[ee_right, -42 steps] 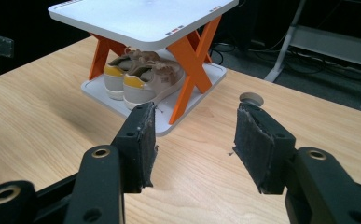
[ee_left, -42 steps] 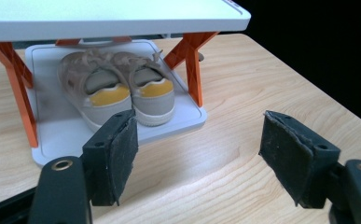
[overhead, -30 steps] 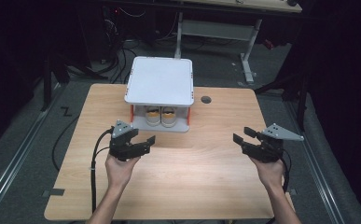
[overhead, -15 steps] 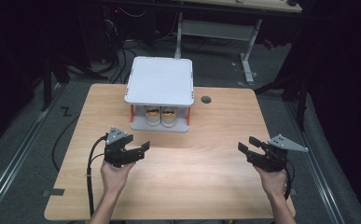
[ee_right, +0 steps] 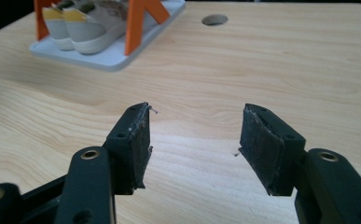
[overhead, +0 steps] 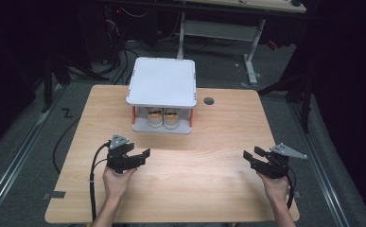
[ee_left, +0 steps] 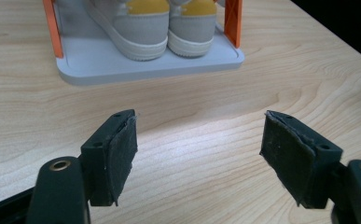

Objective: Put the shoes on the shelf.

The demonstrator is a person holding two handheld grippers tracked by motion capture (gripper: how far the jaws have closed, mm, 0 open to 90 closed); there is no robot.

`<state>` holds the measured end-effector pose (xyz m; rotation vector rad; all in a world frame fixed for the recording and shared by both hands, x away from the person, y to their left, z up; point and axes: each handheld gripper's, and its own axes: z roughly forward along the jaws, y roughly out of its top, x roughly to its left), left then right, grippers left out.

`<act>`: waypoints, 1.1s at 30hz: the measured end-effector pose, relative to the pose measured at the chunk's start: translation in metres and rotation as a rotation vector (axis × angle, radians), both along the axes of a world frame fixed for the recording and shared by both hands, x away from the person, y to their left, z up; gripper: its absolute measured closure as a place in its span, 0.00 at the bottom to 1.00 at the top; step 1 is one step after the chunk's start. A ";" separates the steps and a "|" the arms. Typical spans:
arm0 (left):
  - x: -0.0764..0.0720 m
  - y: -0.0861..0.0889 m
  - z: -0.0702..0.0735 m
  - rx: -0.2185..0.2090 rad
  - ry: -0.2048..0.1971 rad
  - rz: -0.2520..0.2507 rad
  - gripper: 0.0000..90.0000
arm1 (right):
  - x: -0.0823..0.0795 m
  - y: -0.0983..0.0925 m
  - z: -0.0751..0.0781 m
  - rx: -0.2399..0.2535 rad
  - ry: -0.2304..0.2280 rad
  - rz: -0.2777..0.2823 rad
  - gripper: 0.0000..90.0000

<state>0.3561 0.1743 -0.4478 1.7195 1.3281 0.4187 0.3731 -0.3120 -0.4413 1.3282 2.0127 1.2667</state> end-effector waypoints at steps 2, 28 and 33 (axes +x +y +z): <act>0.001 0.000 -0.004 0.003 0.008 0.003 0.30 | 0.001 -0.002 -0.005 -0.007 0.014 -0.011 0.47; 0.022 0.004 -0.054 0.155 0.076 0.123 0.31 | 0.031 -0.006 -0.058 -0.133 0.140 -0.138 0.47; 0.024 0.002 -0.058 0.189 0.062 0.145 0.31 | 0.032 -0.006 -0.058 -0.149 0.132 -0.143 0.48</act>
